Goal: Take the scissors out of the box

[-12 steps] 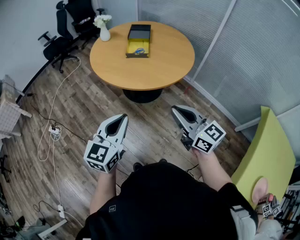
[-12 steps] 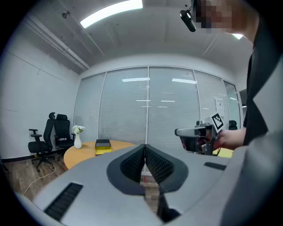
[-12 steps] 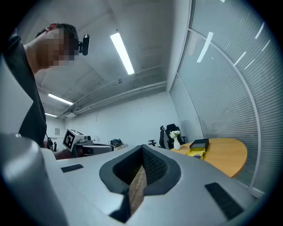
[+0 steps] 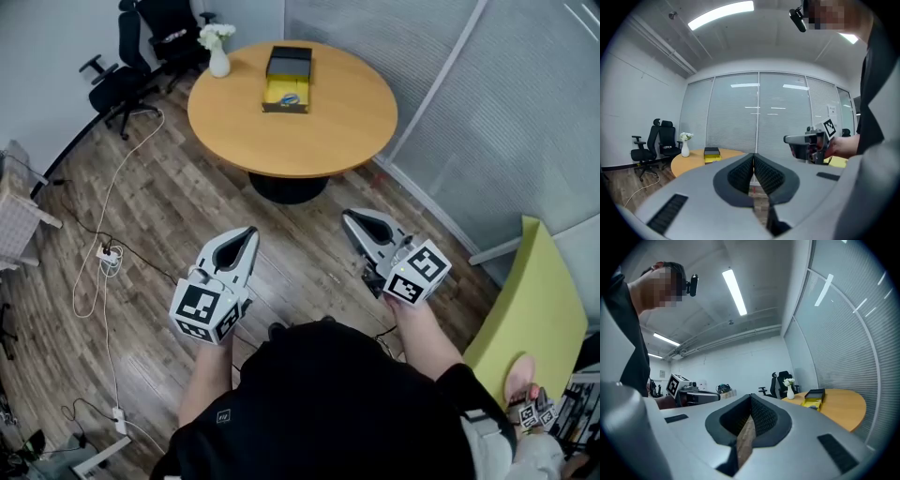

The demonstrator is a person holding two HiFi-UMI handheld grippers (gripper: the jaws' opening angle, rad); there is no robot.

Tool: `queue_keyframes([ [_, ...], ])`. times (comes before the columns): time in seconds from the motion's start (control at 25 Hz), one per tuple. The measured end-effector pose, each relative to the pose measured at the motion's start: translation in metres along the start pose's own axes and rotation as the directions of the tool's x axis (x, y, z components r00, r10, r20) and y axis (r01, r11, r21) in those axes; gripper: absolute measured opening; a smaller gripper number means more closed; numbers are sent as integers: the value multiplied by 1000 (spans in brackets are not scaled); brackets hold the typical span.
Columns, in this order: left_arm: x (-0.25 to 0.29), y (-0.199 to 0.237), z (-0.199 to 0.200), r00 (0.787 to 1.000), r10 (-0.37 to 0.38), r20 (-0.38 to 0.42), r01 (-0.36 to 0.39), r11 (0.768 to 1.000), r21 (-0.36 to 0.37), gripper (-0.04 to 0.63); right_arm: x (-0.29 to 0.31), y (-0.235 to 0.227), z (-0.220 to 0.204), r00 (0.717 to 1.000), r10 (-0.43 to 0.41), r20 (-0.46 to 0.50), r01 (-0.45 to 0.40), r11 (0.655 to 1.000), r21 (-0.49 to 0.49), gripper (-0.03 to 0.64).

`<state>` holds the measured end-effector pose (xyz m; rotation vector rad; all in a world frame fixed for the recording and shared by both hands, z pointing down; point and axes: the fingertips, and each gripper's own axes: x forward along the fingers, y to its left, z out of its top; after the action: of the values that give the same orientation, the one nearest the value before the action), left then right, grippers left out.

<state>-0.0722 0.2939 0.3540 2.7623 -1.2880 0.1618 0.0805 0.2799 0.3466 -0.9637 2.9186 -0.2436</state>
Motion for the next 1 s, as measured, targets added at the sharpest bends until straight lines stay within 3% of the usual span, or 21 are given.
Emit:
queue_keyframes([
  [0.44,-33,40,-22,1000,-18,-6,18,999,-38,14,50,28,-13,1000,3,-27,-2,1000,31,37],
  [0.72,-8,71,-23,999,-13,-32,11,999,-45,14,75,-5,-26,999,3,-41,1,995,101,37],
  [1.0,31,100,-23,998,34,-61,-37,998,-43,14,106,-55,-39,995,66,-70,-55,988,145,37],
])
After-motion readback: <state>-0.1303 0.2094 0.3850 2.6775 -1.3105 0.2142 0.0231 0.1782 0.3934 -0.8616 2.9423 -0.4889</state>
